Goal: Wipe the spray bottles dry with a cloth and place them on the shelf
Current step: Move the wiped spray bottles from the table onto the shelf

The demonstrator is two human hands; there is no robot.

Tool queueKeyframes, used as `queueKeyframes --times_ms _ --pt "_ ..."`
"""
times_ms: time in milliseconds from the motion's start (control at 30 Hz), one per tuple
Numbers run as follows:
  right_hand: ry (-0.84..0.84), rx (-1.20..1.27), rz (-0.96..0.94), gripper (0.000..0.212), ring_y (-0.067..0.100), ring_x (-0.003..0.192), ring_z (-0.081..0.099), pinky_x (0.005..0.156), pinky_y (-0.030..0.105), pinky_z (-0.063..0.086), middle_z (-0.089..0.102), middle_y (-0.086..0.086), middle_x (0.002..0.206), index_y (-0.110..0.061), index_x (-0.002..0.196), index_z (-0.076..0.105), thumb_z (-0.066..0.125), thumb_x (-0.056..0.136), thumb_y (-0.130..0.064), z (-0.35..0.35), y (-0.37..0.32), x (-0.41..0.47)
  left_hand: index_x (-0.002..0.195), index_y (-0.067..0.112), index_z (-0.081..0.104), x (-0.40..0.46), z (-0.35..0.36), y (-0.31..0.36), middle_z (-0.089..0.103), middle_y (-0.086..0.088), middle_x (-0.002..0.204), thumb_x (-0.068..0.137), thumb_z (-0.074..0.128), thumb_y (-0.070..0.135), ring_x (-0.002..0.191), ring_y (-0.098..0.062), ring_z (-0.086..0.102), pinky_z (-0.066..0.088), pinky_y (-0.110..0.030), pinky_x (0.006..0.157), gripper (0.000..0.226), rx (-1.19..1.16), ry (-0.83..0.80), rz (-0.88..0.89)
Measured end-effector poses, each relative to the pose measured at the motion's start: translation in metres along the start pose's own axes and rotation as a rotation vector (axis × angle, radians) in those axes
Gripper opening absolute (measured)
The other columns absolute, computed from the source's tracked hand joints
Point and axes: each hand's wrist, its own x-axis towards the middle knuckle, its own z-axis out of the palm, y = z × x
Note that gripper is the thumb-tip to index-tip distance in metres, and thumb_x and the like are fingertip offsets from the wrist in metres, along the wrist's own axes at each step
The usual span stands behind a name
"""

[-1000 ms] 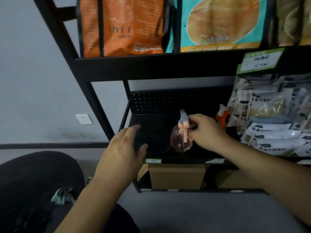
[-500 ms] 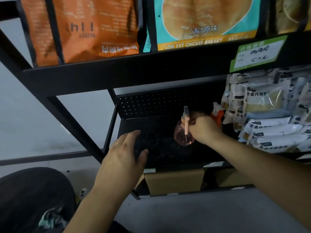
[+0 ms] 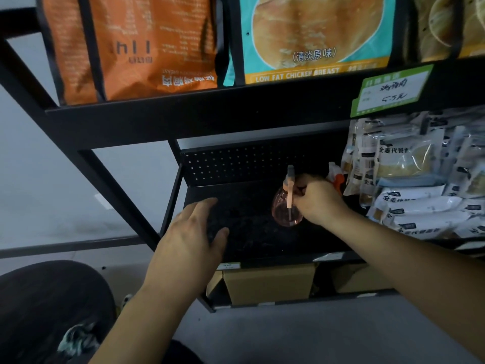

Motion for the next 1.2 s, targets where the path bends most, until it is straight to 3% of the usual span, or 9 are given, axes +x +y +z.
queueKeyframes --times_ms 100,300,400,533,667,767,900,1033,1200 --pt "-0.020 0.014 0.000 0.032 0.024 0.113 0.066 0.101 0.047 0.052 0.072 0.001 0.115 -0.025 0.122 0.066 0.071 0.091 -0.031 -0.015 -0.010 -0.014 0.156 0.029 0.046 -0.006 -0.009 0.004 0.057 0.005 0.151 0.101 0.069 0.039 0.133 -0.018 0.058 0.051 -0.033 0.104 0.061 0.002 0.018 -0.007" --pt "-0.002 0.042 -0.044 0.064 0.022 0.127 0.059 0.104 0.035 0.049 0.060 0.003 0.142 -0.018 0.147 0.053 0.079 0.089 -0.021 -0.040 -0.018 -0.045 0.156 0.029 0.046 -0.027 -0.031 0.013 0.058 0.005 0.150 0.101 0.068 0.040 0.125 -0.019 0.062 0.052 -0.034 0.100 0.060 0.013 0.057 -0.017" --pt "0.014 0.050 -0.082 0.065 0.019 0.121 0.060 0.097 0.031 0.049 0.059 0.000 0.138 -0.020 0.144 0.055 0.083 0.085 -0.023 -0.049 -0.026 -0.063 0.156 0.029 0.046 -0.042 -0.043 0.015 0.057 0.004 0.151 0.101 0.069 0.039 0.131 -0.020 0.059 0.050 -0.035 0.103 0.061 0.027 0.072 -0.027" --pt "0.017 0.064 -0.143 0.064 0.015 0.119 0.059 0.103 0.043 0.050 0.057 -0.008 0.133 -0.028 0.138 0.058 0.085 0.081 -0.034 -0.054 -0.047 -0.090 0.155 0.031 0.045 -0.065 -0.063 0.013 0.057 0.004 0.149 0.101 0.069 0.040 0.121 -0.021 0.064 0.051 -0.034 0.095 0.060 0.029 0.100 -0.047" --pt "-0.053 0.092 -0.219 0.066 0.011 0.121 0.056 0.092 0.026 0.046 0.055 -0.009 0.138 -0.027 0.144 0.054 0.083 0.085 -0.033 -0.051 -0.075 -0.114 0.157 0.032 0.043 -0.092 -0.086 0.001 0.054 0.003 0.154 0.101 0.068 0.042 0.127 -0.021 0.061 0.050 -0.036 0.100 0.062 0.051 0.125 -0.103" --pt "-0.092 0.119 -0.270 0.066 0.011 0.125 0.054 0.100 0.030 0.048 0.056 -0.010 0.136 -0.029 0.142 0.055 0.084 0.083 -0.035 -0.042 -0.104 -0.132 0.158 0.032 0.043 -0.116 -0.104 -0.016 0.053 0.002 0.156 0.101 0.069 0.043 0.126 -0.023 0.062 0.051 -0.041 0.105 0.064 0.077 0.137 -0.157" --pt "-0.166 0.131 -0.372 0.066 0.005 0.117 0.056 0.079 0.013 0.037 0.056 -0.011 0.136 -0.028 0.142 0.054 0.084 0.084 -0.034 -0.023 -0.146 -0.155 0.158 0.030 0.044 -0.151 -0.128 -0.046 0.055 0.001 0.155 0.100 0.069 0.043 0.131 -0.024 0.060 0.050 -0.043 0.108 0.064 0.108 0.178 -0.240" --pt "-0.269 0.187 -0.463 0.067 0.004 0.117 0.056 0.087 0.018 0.042 0.056 -0.011 0.136 -0.029 0.141 0.055 0.086 0.082 -0.032 0.004 -0.191 -0.178 0.160 0.032 0.041 -0.188 -0.154 -0.078 0.052 0.001 0.158 0.101 0.068 0.044 0.144 -0.022 0.049 0.044 -0.044 0.116 0.066 0.152 0.209 -0.342" --pt "-0.388 0.188 -0.594 0.066 0.002 0.116 0.055 0.095 0.022 0.048 0.056 -0.013 0.132 -0.030 0.142 0.054 0.084 0.084 -0.036 0.046 -0.246 -0.207 0.157 0.033 0.043 -0.232 -0.184 -0.122 0.053 0.003 0.157 0.098 0.067 0.049 0.142 -0.022 0.051 0.047 -0.045 0.112 0.066 0.188 0.238 -0.450"
